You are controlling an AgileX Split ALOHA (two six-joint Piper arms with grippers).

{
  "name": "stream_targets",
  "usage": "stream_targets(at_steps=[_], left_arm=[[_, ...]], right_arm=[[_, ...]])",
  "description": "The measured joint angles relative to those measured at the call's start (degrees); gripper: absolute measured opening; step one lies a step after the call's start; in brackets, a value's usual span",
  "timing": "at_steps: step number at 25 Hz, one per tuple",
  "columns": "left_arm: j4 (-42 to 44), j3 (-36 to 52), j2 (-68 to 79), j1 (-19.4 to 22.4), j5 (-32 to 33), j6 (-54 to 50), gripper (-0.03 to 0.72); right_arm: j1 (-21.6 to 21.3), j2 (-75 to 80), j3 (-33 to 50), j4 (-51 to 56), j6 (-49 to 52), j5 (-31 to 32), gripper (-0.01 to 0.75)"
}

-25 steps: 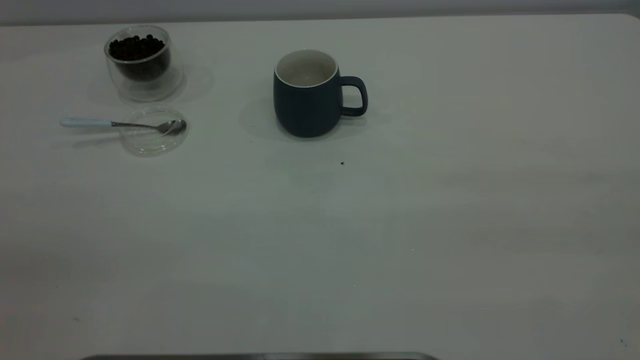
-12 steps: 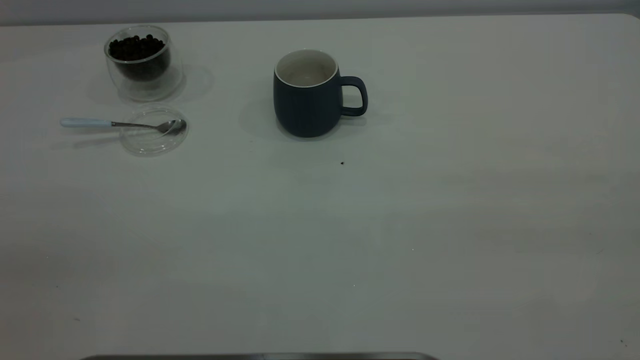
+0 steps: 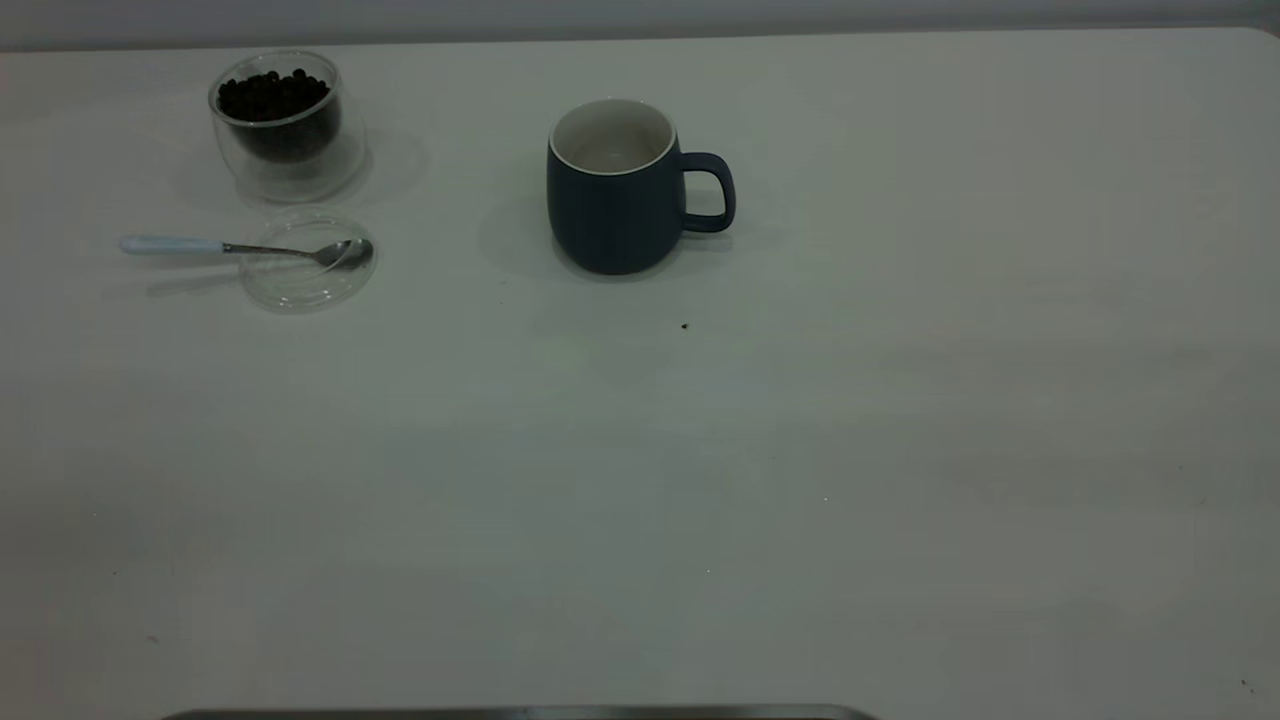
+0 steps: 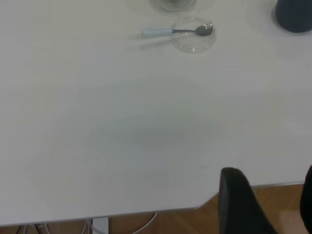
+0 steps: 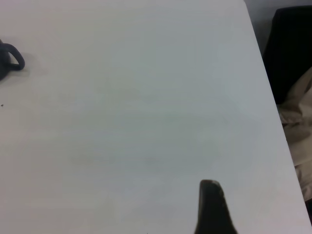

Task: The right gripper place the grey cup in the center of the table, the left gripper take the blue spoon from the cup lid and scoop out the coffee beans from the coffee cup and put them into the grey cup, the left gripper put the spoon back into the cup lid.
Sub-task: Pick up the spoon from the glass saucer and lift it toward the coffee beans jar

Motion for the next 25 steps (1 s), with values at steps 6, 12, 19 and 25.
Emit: stream_targets(at_steps=[6, 12, 19, 25], left_arm=[[-0.24, 0.0, 0.0, 0.0, 0.0, -0.12, 0.377], [-2.18, -0.07, 0.0, 0.0, -0.74, -4.27, 0.299], [5.06, -3.02, 10.3, 0.0, -6.61, -16.27, 0.194], [18.37, -9.77, 32.31, 0.0, -9.93, -20.88, 0.194]], right_arm=[[0.0, 0.0, 0.0, 0.01, 0.0, 0.0, 0.458], [0.0, 0.0, 0.0, 0.06, 0.0, 0.0, 0.458], [0.0, 0.0, 0.0, 0.06, 0.0, 0.05, 0.458], [0.0, 0.0, 0.0, 0.06, 0.0, 0.05, 0.458]])
